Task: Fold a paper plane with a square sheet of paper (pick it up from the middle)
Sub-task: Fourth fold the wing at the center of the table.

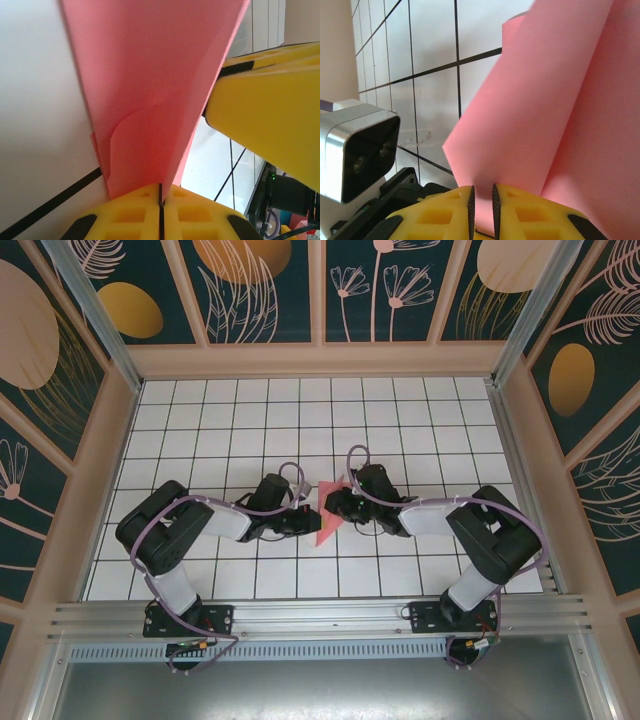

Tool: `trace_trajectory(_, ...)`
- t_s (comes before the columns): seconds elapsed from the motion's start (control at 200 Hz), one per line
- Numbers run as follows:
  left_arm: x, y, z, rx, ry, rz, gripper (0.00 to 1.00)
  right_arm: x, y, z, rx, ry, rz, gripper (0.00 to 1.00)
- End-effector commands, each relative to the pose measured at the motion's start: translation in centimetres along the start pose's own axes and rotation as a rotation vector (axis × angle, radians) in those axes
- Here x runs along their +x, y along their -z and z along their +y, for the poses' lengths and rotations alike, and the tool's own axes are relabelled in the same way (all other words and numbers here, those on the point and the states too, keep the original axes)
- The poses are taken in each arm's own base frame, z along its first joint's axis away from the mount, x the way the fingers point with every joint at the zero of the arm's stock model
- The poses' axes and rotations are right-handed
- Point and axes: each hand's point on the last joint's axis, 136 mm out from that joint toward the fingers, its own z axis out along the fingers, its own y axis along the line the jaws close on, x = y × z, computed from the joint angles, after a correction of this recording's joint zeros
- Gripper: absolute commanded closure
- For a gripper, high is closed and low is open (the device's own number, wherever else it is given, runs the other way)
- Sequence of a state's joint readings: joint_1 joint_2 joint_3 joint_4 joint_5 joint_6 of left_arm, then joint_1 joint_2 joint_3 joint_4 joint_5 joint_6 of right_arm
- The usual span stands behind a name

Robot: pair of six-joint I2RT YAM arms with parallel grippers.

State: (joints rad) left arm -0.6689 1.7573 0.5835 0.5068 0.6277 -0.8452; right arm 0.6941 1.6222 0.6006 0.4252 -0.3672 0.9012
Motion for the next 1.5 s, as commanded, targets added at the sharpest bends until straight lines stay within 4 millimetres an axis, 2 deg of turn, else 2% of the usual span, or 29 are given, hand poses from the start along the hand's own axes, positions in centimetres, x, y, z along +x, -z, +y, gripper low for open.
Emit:
trace_trajectory(0.0,-0.2,0.1,0.2,0.027,0.027,-0.007,0.91,-0.7,-0.5,1.5,-0.044,0.008,-0.014,0.80)
trace_trajectory(0.17,0.0,0.1,0.7,0.019,0.041,-0.001,0.91,-0.7,-0.8,1.0,-0.031,-0.002,-0.016,0.80)
trace_trajectory(0.58,0.2,-0.2,1.6,0.045,0.118,0.016,0.93,-0.6,-0.6,2.0,-0.079,0.014,-0.005,0.80)
trace_trajectory(0.751,0.4,-0.2,1.8,0.042,0.130,0.021,0.94,-1.2,-0.8,2.5,-0.115,-0.001,-0.012,0.80)
trace_trajectory(1.151,0.8,-0.3,2.7,0.006,0.167,0.031,0.96,-1.9,-1.8,0.4,-0.051,-0.037,-0.020,0.81)
trace_trajectory(1.496,0.9,-0.4,3.0,-0.006,0.182,0.043,0.96,-1.5,-2.3,-0.8,-0.014,-0.048,-0.009,0.81)
